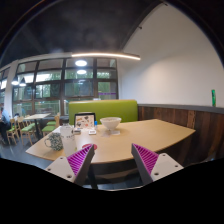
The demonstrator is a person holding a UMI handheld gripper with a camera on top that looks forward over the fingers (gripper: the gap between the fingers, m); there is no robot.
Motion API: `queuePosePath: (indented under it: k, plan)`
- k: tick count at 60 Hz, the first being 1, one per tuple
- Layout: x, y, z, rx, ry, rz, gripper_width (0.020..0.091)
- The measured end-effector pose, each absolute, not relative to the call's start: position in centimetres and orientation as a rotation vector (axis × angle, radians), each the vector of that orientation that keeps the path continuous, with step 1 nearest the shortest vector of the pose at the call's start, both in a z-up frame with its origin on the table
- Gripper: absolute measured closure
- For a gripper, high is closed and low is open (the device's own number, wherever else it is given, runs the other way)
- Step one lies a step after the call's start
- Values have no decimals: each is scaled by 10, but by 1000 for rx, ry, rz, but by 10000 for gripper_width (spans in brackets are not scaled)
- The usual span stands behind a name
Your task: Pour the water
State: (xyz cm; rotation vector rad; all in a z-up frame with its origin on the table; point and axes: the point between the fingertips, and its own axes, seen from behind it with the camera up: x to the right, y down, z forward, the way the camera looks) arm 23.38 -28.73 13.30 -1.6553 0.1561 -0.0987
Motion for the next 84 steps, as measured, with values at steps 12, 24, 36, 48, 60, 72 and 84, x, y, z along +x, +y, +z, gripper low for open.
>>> queuePosePath:
  k: [12,24,36,48,60,72,84]
  plan:
    - [234,-286,134,-1661,131,-110,292]
    - [196,-270,116,-1690,86,-40,289]
    - [129,-230,99,-1686,22,98,277]
    - [73,-178,87,-1671,-89,101,281]
    - [54,-114,78,-1683,-118,30,286]
    - [50,-63,72,-1650,-83,-61,548]
    - [44,-59,81,-1539,47,31,602]
